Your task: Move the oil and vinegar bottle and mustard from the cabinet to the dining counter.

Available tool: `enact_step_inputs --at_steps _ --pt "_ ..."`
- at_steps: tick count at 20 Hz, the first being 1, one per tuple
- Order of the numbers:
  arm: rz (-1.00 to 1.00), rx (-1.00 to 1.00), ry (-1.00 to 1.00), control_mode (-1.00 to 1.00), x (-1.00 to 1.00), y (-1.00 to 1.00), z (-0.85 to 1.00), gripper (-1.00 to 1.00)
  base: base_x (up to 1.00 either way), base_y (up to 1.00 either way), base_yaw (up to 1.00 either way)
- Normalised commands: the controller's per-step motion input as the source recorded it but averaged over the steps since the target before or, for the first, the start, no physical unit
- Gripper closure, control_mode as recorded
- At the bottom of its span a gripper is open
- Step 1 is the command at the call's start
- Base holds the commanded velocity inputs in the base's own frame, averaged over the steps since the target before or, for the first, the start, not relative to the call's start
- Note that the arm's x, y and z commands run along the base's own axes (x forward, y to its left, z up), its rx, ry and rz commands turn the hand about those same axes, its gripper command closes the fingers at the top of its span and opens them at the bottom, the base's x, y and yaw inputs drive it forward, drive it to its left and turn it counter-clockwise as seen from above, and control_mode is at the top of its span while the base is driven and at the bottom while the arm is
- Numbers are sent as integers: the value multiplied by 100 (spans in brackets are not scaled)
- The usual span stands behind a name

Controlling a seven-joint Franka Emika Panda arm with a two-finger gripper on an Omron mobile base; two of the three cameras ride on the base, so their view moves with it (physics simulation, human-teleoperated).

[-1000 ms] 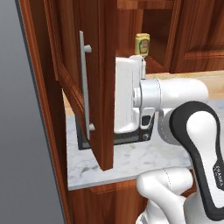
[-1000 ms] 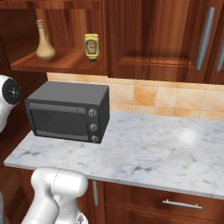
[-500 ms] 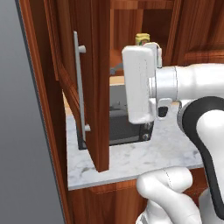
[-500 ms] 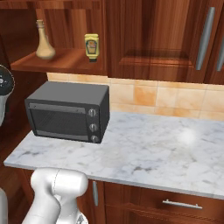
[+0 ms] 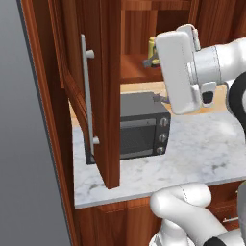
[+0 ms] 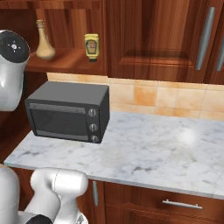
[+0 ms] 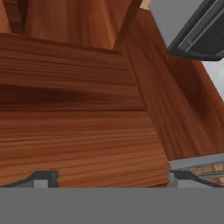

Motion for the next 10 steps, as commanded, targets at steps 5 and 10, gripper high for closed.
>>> enact_step_inputs --at_steps 5,10 --pt "2 -23 -5 -100 27 -41 7 -100 0 0 0" --pt "15 -26 -16 -100 14 -29 0 -100 0 0 0"
